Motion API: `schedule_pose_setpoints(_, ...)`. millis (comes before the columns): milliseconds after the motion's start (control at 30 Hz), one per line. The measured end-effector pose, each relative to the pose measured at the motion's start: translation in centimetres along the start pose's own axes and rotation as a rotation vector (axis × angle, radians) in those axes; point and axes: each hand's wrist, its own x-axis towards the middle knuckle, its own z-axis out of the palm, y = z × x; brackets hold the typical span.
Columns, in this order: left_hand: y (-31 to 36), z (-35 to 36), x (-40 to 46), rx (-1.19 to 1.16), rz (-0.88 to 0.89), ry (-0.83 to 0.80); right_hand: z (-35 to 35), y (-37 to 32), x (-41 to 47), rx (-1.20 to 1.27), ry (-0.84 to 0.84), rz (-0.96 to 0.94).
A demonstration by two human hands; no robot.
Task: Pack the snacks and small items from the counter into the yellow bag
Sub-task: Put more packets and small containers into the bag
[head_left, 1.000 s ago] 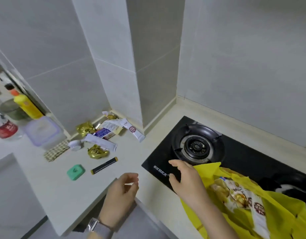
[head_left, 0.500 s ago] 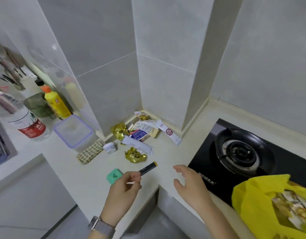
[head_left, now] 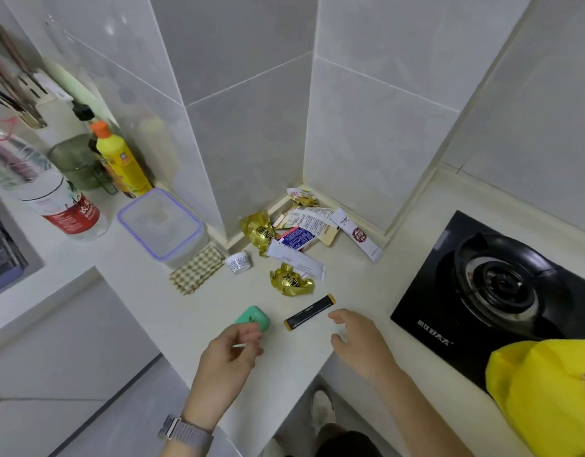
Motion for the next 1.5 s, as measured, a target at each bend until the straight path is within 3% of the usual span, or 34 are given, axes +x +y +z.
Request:
schedule_pose_setpoints(500, 1.2, 1.3, 3.8, -0.078, -0.075, 0.039, 3.0, 1.6, 8.0, -0.338, -0.060, -0.241)
schedule_pose_setpoints(667, 1.1, 1.0, 4.3, -0.126, -0.094, 0.071, 4.0, 3.0, 8.2, -0.393, 0.064, -0.299)
schedule_pose_setpoints(767, 1.0, 0.7, 4.4, -0.147, -0.098, 0.080, 4.0, 2.9, 8.0, -0.380, 0.055, -0.301)
schedule_pose_setpoints(833, 0.9, 0.5, 4.4, -0.156, -0.095, 0.085, 4.0, 2.8, 8.1, -0.298, 0.005, -0.288)
schedule_pose_setpoints(1067, 1.1, 0.9, 4.5, -0.123, -0.069, 0.060, 2.0, -3.8, 5.6, 0.482, -0.216, 0.016)
schedule_pose_setpoints(1167, 1.3, 1.4, 4.4, -0.034, 0.003, 0.042, 1.0, -6.5, 4.0, 0.505, -0.355, -0.049)
schedule_pose_setpoints(1300, 1.9, 1.7, 4.0, -0.091, 0.067, -0.080, 0.3, -9.0, 2.3, 0.446, -0.556, -0.144)
schedule_pose_setpoints(1500, 1.1, 1.3, 4.1, -0.154, 0.085, -0.117, -0.1, -9.8, 1.4, 0.405, -0.596, -0.115)
